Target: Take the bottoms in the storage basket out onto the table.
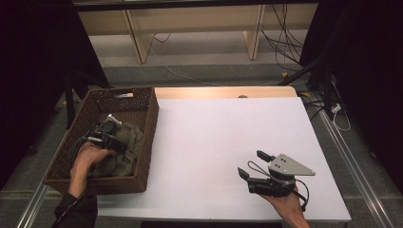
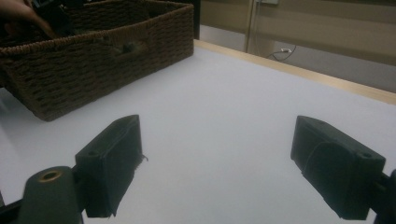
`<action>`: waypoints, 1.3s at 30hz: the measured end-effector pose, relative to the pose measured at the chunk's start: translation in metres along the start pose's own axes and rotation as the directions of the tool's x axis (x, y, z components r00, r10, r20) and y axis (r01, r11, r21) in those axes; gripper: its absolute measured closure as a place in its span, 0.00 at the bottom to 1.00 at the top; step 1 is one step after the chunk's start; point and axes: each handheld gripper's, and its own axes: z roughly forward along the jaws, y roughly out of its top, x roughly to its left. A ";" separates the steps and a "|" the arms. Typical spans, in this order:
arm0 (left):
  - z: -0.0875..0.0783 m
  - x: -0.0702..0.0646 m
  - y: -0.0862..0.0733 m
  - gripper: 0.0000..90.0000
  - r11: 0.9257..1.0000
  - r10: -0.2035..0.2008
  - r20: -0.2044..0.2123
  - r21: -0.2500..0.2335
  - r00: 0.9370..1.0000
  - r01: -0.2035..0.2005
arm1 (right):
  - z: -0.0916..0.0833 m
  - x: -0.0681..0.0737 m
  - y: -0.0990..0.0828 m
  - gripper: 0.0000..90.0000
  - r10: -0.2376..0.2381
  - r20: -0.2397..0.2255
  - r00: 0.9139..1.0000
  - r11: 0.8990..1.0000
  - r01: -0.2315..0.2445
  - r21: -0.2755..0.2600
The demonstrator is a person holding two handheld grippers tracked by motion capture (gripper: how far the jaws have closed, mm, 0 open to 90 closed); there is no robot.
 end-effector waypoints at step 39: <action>-0.068 0.021 -0.005 0.66 0.860 -0.158 0.186 -0.457 0.970 0.228 | -0.001 -0.001 0.000 0.20 0.010 0.006 1.000 1.000 -0.009 -0.007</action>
